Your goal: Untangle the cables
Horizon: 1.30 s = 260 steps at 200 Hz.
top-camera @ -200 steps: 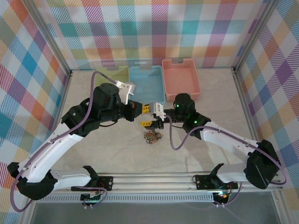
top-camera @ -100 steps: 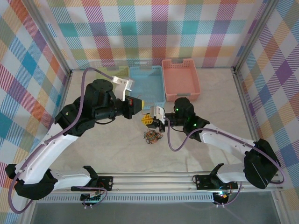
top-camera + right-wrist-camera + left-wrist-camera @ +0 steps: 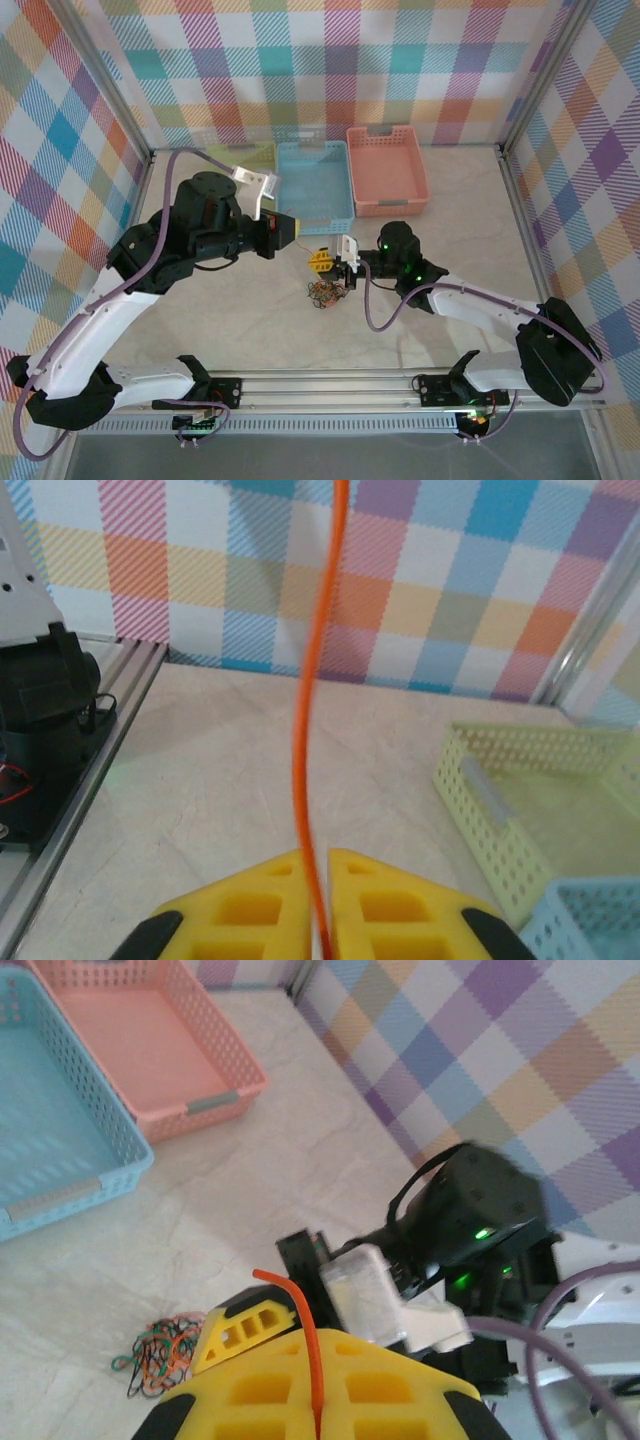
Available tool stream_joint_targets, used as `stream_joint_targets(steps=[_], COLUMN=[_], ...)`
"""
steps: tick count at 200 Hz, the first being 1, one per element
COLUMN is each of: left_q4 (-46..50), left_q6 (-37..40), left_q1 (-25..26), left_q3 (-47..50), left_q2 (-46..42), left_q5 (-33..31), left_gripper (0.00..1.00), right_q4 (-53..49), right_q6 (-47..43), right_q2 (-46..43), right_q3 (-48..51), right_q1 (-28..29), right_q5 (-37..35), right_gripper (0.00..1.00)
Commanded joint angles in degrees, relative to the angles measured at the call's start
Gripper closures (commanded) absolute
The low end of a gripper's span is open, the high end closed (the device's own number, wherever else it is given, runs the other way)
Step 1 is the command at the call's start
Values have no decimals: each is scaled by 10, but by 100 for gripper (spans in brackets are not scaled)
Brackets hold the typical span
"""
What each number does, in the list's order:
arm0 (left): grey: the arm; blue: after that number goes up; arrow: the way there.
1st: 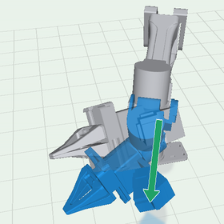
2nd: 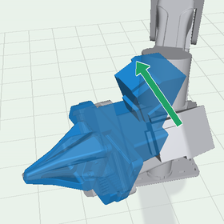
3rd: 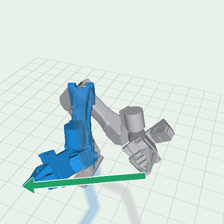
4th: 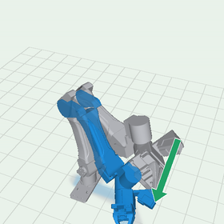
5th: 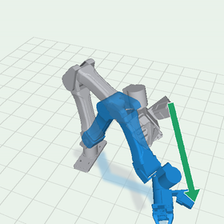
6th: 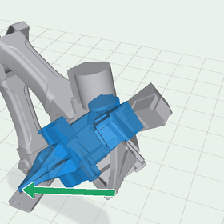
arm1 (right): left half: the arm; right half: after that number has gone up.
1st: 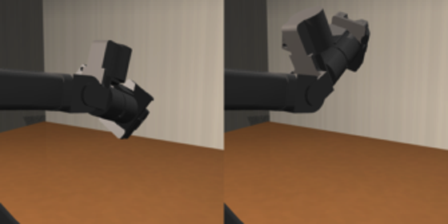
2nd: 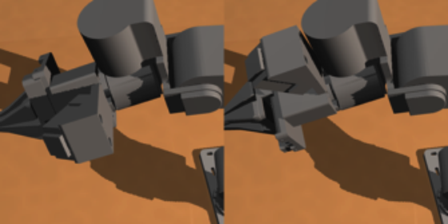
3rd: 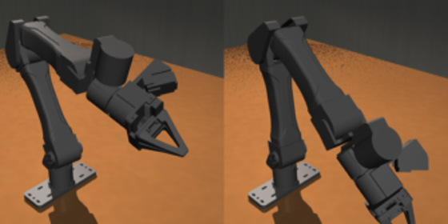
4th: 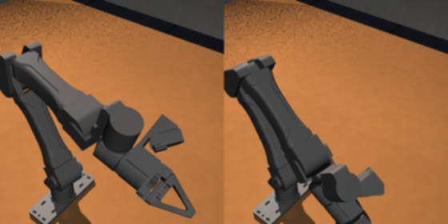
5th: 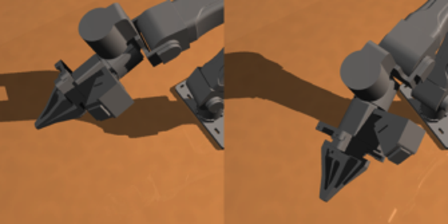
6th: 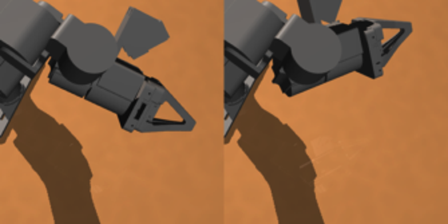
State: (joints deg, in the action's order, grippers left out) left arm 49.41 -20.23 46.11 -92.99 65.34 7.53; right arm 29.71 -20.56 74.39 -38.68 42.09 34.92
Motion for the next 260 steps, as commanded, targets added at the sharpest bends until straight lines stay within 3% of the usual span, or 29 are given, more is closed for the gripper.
stream_joint_targets(steps=[1, 51, 101, 152, 176, 225, 260], left_q4=[-25, -20, -2, 10, 4, 16, 4], left_q6=[6, 7, 13, 18, 16, 25, 43], left_q1=[6, 6, 6, 6, 6, 6, 4], left_q3=[-38, -50, -91, -130, -141, -144, -31], left_q2=[-21, -13, 3, 18, 24, 20, -47], left_q5=[-5, 6, 7, 5, 8, -5, -104], left_gripper=[100, 100, 100, 100, 100, 100, 100], right_q4=[0, 3, 3, -29, -25, -15, -17], right_q6=[9, 24, 25, 14, 15, 22, 53], right_q2=[17, 38, 56, 85, 98, 83, 17], right_q3=[13, -1, -6, -21, -24, -21, -29], right_q1=[-5, -5, -5, -5, -5, -6, -7], right_q5=[-2, 22, 34, 32, 28, 6, -8], right_gripper=[85, 85, 61, 62, 65, 88, 97])
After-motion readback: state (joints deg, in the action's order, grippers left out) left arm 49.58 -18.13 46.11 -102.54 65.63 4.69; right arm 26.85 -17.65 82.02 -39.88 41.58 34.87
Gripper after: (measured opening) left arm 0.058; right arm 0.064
